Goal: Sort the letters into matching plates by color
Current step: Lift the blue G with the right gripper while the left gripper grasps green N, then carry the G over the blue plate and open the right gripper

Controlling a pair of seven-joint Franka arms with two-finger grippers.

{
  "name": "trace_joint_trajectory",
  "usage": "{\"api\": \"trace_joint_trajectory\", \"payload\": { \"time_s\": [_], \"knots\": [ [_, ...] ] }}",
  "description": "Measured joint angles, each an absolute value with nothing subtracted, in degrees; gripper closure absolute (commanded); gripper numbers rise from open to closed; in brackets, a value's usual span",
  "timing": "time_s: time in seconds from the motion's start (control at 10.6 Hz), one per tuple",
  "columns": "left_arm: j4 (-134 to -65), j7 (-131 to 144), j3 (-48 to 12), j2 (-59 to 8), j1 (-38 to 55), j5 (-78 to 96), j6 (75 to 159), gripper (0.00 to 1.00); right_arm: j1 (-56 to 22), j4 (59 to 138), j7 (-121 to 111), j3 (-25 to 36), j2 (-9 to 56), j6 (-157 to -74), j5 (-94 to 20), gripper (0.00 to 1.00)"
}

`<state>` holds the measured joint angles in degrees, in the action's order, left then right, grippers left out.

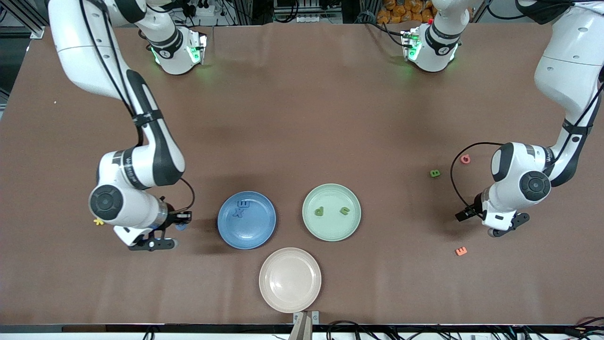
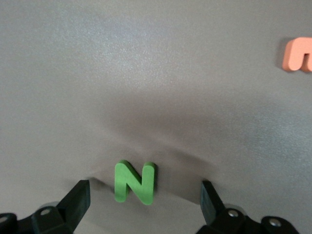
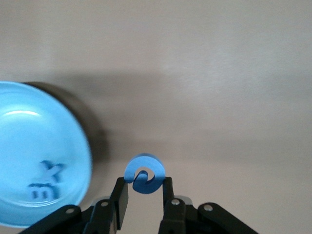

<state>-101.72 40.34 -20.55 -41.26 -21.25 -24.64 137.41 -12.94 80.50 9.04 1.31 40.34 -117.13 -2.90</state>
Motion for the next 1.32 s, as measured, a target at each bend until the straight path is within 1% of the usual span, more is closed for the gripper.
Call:
{"api": "trace_joint_trajectory", "payload": {
  "time_s": [0.38, 0.85, 1.04, 1.13, 1.22, 1.32],
  "knots": [
    [-101.71, 38.69, -20.59, -41.28, -21.26, -24.59, 137.42, 0.00, -16.73, 79.45, 18.08, -2.15, 40.33, -115.53, -3.01, 0.79],
    [-101.70, 32.44, -20.54, -41.43, -21.92, -19.80, 137.42, 0.00, -22.56, 79.45, 27.08, -2.43, 40.64, -115.56, -3.01, 0.79],
    [-101.68, 30.69, -20.55, -41.45, -22.74, -19.70, 137.42, 0.00, -24.10, 79.51, 28.77, -2.42, 41.13, -117.25, -3.00, 0.78],
    [-101.60, 30.52, -20.55, -41.46, -22.87, -19.69, 137.44, 0.00, -24.42, 79.58, 28.98, -2.42, 41.45, -117.94, -3.00, 0.72],
    [-101.52, 30.51, -20.56, -41.50, -22.86, -19.69, 137.44, 0.00, -24.59, 79.59, 29.02, -2.42, 41.75, -118.35, -3.00, 0.40],
    [-101.50, 30.51, -20.57, -41.56, -22.86, -19.69, 137.45, 0.04, -24.69, 79.59, 29.02, -2.42, 41.92, -118.52, -3.00, 0.00]
  ]
}}
